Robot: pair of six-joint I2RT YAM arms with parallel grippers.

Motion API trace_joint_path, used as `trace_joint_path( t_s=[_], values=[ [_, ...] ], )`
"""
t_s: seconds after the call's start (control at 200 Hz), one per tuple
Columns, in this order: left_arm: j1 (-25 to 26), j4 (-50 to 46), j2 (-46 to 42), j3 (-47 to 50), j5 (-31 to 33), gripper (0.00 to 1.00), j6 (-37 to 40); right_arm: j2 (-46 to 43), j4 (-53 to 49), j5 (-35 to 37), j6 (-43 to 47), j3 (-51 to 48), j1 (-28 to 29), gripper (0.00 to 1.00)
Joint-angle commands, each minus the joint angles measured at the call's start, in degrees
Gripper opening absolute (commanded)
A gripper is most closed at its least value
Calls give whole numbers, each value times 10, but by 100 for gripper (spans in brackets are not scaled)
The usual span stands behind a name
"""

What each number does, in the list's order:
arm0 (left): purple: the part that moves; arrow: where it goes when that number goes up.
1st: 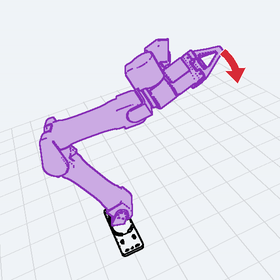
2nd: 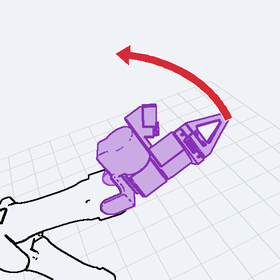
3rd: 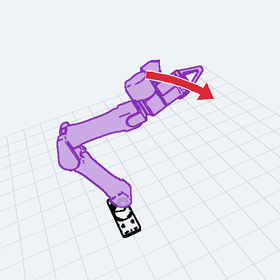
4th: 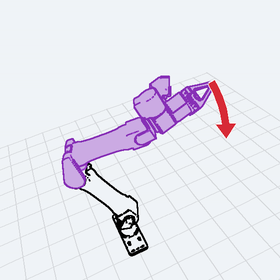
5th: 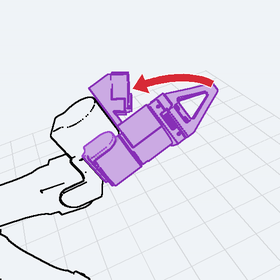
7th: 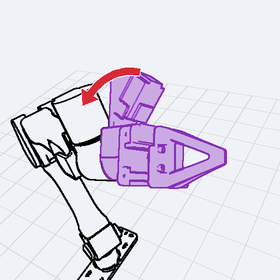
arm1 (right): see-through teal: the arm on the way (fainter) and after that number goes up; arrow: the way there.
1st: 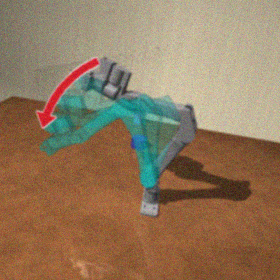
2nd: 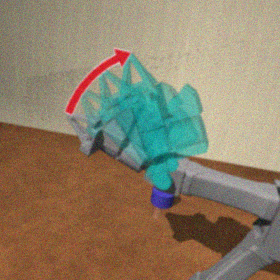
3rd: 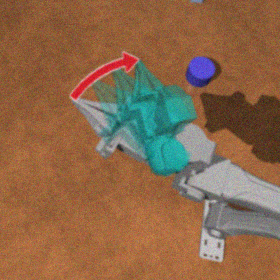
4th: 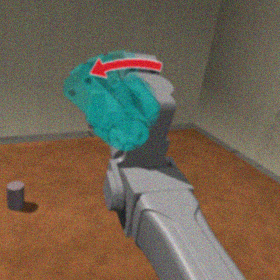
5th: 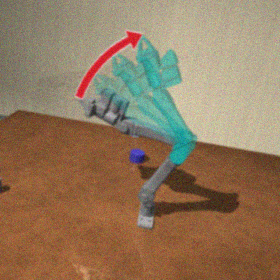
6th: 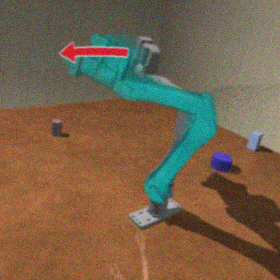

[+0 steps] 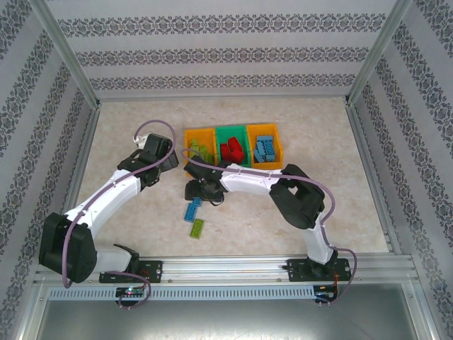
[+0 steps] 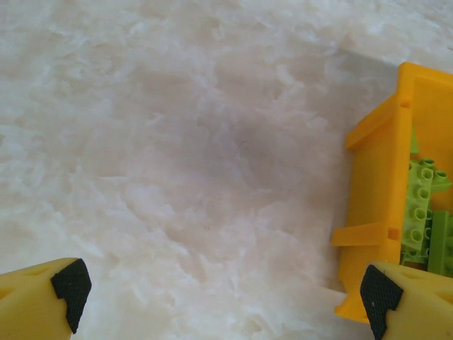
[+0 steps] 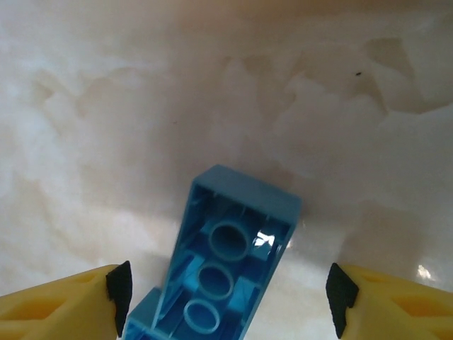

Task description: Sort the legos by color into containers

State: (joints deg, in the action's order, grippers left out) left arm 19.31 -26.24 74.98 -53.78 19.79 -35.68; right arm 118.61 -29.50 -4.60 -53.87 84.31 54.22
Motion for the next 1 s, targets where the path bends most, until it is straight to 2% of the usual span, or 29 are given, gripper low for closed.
trace_joint_path(
  t_s=[0.0, 0.095, 0.235, 0.325, 0.425, 0.699, 0.859, 0.994],
  values=[
    [-10, -3, -15, 10, 13, 99, 20, 26, -55, 24, 0, 33, 1, 72],
    [-15, -1, -18, 18, 14, 99, 22, 35, -69, 39, 3, 44, -2, 66],
    [-19, 0, -20, 28, 12, 99, 22, 35, -88, 62, 16, 44, -12, 49],
    [-20, -3, -21, 31, 11, 99, 24, 15, -82, 72, 19, 15, -22, 35],
    [-20, -6, -21, 30, 5, 99, 28, -21, -62, 82, 22, -35, -37, 27],
    [-19, -34, -14, 39, -17, 100, 35, -171, -29, 139, 111, -140, -65, 26],
    [-18, -39, -17, 61, -51, 100, 32, -276, 11, 138, 148, -199, -143, 26],
    [-12, -25, -23, 80, -91, 100, 28, -294, -10, 158, 213, -187, -222, 28]
  ],
)
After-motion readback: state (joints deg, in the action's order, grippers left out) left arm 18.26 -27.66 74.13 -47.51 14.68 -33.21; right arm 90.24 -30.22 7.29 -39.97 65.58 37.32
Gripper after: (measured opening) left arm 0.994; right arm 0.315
